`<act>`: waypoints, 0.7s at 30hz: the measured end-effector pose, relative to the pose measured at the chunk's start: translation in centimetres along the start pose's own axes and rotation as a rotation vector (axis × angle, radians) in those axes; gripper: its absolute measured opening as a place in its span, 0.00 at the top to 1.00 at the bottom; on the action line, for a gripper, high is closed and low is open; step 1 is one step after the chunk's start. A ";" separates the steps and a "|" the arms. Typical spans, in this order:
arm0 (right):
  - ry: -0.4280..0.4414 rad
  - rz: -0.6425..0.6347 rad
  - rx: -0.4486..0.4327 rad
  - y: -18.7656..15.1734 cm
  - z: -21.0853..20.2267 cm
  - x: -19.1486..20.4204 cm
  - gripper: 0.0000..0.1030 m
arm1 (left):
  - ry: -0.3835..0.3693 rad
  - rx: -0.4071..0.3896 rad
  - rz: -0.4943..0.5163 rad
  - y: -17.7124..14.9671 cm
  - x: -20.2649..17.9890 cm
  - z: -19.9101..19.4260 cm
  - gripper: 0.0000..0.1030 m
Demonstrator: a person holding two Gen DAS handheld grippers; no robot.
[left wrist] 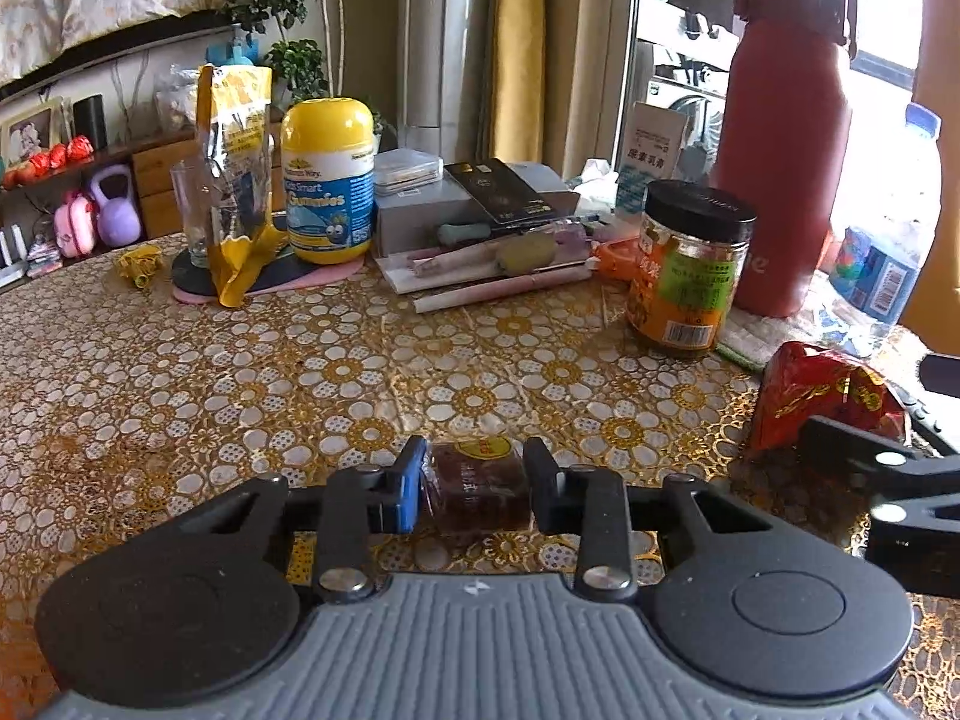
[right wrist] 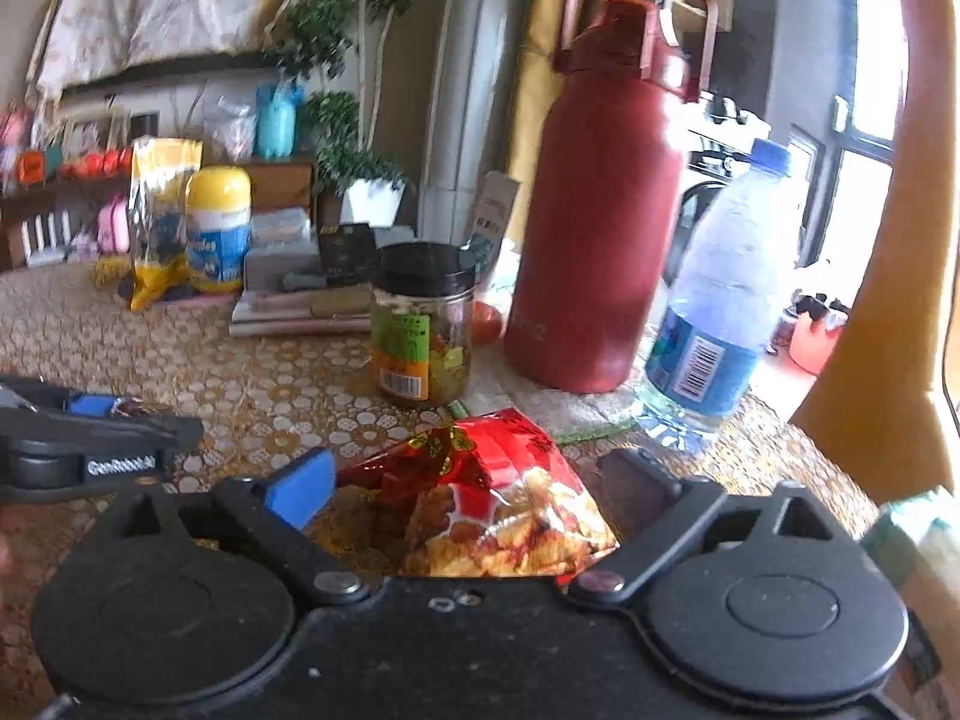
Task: Organize snacks
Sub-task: 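Grasp the dark brown square snack with the left gripper while the right gripper grasps the red chip bag, then lift the square snack and chip bag and carry them over the shoebox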
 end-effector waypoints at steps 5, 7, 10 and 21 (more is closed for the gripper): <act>-0.005 -0.060 0.049 -0.3 1.8 0.4 0.01 | -0.007 -0.009 -0.005 0.0 0.0 -0.3 0.67; -0.006 -0.089 0.071 -0.8 2.4 0.6 0.00 | -0.012 -0.012 -0.008 0.1 0.0 -0.6 0.67; -0.020 -0.116 0.097 -1.6 3.0 0.8 0.02 | -0.013 -0.024 -0.009 0.3 0.0 -1.2 0.67; -0.021 0.024 0.057 -1.0 0.5 -0.3 0.31 | -0.008 -0.063 -0.016 0.7 0.8 -6.3 0.67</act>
Point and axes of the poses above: each gripper's, at about its wrist camera, not at the fingertips, and z roughly the way its jaws point, x to its left, y to its top, the point moved 4 cm from there along z, roughly the way its jaws point, and after that the axes turned 7 degrees about -x, right-handed, at the moved point
